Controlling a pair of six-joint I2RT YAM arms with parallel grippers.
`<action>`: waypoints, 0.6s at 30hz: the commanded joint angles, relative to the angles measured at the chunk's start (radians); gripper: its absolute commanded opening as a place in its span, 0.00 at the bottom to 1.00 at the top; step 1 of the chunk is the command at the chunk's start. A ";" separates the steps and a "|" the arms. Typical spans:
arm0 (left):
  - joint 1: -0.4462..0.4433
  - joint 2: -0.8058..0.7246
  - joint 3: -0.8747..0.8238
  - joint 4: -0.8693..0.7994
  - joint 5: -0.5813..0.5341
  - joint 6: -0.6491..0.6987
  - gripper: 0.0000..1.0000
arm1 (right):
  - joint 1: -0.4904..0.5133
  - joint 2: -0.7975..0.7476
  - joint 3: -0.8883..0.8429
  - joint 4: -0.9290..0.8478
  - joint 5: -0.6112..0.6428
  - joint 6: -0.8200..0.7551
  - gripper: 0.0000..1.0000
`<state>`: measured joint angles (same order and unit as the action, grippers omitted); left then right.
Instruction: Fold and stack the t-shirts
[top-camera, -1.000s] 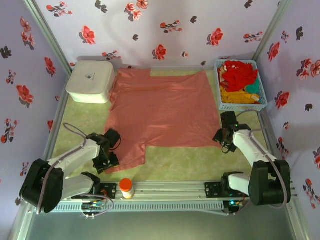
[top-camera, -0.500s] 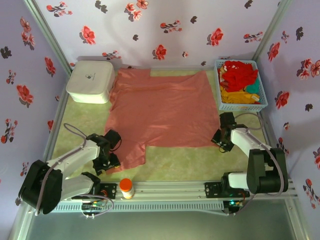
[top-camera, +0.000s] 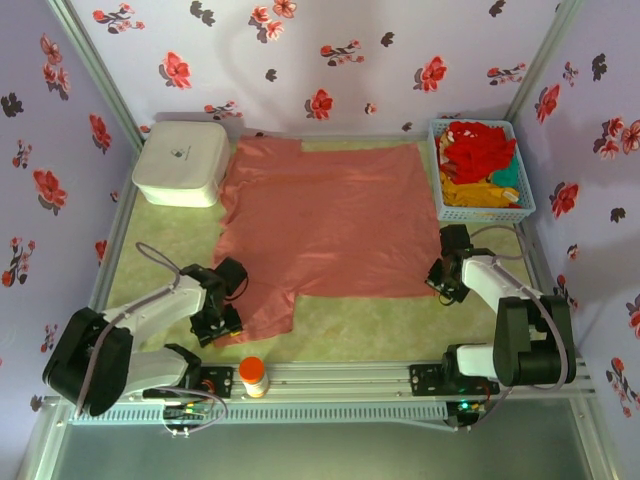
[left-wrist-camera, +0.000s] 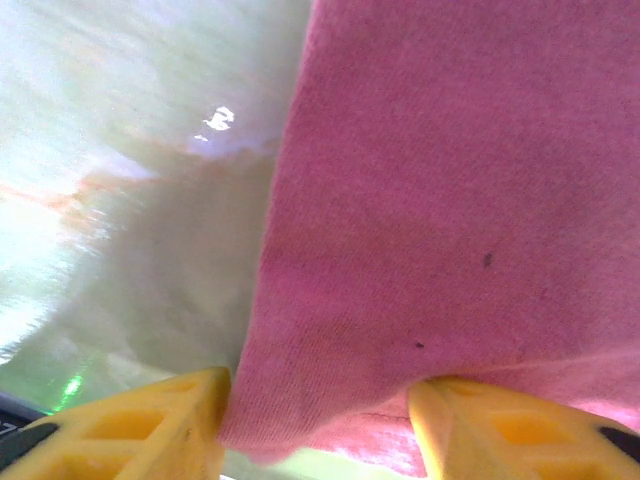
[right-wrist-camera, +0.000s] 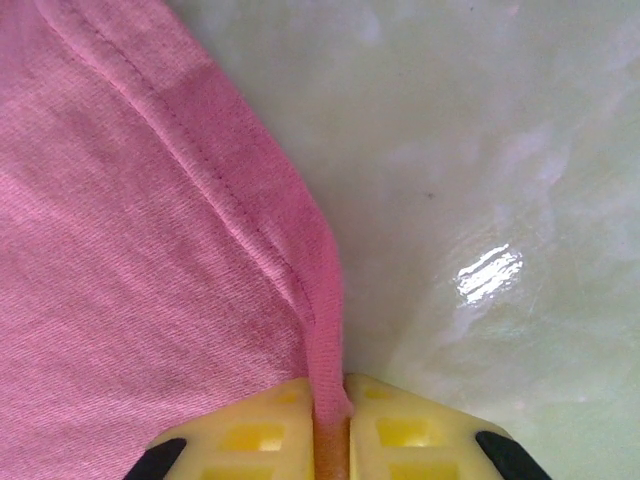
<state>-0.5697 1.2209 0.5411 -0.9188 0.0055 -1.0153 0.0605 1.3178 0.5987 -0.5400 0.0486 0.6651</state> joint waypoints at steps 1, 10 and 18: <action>-0.010 0.039 -0.053 0.067 -0.011 -0.012 0.46 | 0.003 0.026 -0.008 0.076 -0.036 0.009 0.11; -0.010 0.019 0.096 0.085 -0.077 0.040 0.00 | 0.004 -0.005 0.043 0.074 -0.081 -0.027 0.00; 0.090 0.101 0.424 0.041 -0.141 0.267 0.00 | 0.004 -0.103 0.147 0.063 -0.092 -0.055 0.00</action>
<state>-0.5217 1.2942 0.8711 -0.8654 -0.0834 -0.8722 0.0616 1.2469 0.6952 -0.4931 -0.0284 0.6361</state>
